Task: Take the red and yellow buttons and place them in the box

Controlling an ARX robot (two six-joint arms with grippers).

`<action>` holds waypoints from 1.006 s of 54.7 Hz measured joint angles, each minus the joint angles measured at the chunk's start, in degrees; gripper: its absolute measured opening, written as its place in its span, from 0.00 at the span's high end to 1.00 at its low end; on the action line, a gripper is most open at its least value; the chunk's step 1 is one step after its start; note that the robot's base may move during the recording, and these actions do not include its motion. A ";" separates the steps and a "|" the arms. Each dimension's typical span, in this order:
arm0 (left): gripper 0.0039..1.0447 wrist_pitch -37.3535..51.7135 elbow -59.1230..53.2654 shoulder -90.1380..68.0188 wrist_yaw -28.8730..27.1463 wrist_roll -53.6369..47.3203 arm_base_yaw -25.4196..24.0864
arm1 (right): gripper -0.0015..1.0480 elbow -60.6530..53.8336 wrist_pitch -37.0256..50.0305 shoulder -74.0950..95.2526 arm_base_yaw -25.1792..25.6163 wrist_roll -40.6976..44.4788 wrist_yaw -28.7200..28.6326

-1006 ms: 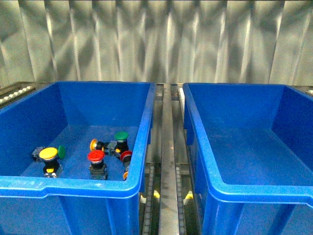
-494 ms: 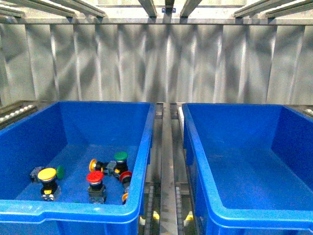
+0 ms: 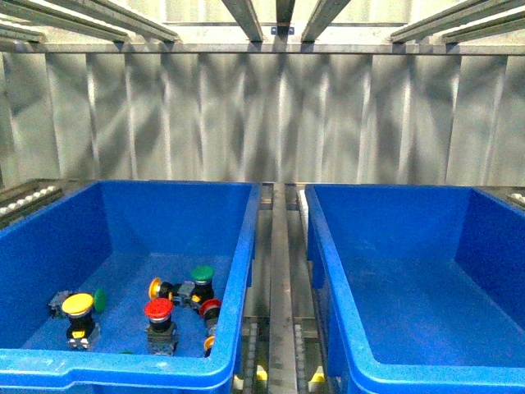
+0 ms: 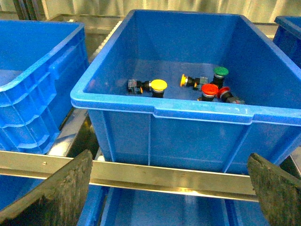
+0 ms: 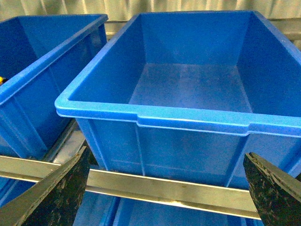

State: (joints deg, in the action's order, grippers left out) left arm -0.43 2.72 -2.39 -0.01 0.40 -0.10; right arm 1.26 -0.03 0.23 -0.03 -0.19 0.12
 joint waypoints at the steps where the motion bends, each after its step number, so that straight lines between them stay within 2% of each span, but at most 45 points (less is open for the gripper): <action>1: 0.07 0.00 0.00 0.00 0.00 0.00 0.00 | 0.06 0.00 0.00 0.00 0.00 0.00 0.00; 6: 0.07 -0.02 0.02 0.00 -0.02 0.00 0.02 | 0.06 0.00 0.00 0.00 0.00 0.00 0.00; 10: 0.07 -2.38 1.88 -4.17 -5.86 3.85 1.44 | 0.06 0.00 0.00 0.00 0.00 0.00 0.02; 13: 0.07 0.46 4.63 -10.93 -6.27 6.03 1.27 | 0.06 0.00 0.00 -0.02 0.00 0.00 0.00; 23: 0.07 16.61 21.77 -36.24 -4.57 5.88 2.97 | 0.06 0.00 0.00 0.00 0.00 0.02 -0.02; 32: 0.07 18.51 38.80 -58.75 -9.16 4.87 8.33 | 0.06 0.00 0.00 0.00 0.00 0.02 0.00; 38: 0.07 15.43 46.88 -71.06 -13.88 5.14 10.64 | 0.06 0.00 0.00 0.00 0.00 0.02 0.02; 42: 0.07 11.08 53.02 -77.81 -14.01 5.44 12.02 | 0.06 0.00 0.00 0.00 0.00 0.02 0.02; 46: 0.07 4.31 61.40 -85.66 -12.70 5.68 13.66 | 0.06 0.00 0.00 0.00 0.00 0.02 0.02; 50: 0.07 -4.09 70.62 -93.79 -15.67 7.06 14.91 | 0.06 0.00 0.00 0.00 0.00 0.00 0.00; 55: 0.07 -10.40 78.20 -100.50 -17.92 7.65 15.58 | 0.06 0.00 0.00 0.00 0.00 0.00 0.02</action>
State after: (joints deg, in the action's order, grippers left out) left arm -10.83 80.93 -102.89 -17.93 8.05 15.49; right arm 1.26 -0.03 0.23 -0.03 -0.19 0.14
